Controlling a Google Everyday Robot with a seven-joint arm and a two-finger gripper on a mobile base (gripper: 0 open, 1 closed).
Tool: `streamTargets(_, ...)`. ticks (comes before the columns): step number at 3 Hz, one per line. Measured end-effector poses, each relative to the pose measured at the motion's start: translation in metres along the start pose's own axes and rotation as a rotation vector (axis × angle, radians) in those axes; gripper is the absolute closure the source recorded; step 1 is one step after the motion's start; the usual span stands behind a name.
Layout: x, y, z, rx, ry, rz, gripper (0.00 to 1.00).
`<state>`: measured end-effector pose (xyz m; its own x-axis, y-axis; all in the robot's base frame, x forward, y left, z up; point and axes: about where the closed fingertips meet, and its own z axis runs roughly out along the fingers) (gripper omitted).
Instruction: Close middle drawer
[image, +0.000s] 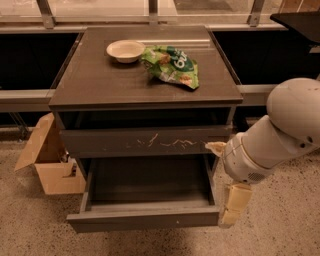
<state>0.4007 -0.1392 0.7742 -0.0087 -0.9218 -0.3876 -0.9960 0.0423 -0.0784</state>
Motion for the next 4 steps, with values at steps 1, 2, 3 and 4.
streamTargets(1, 0.000, 0.000, 0.000, 0.000, 0.000, 0.000, 0.00)
streamTargets(2, 0.005, 0.001, 0.029, -0.047, -0.018, -0.004, 0.00)
streamTargets(3, 0.013, 0.006, 0.078, -0.092, -0.063, -0.033, 0.00)
streamTargets(4, 0.021, 0.010, 0.127, -0.120, -0.109, -0.062, 0.00)
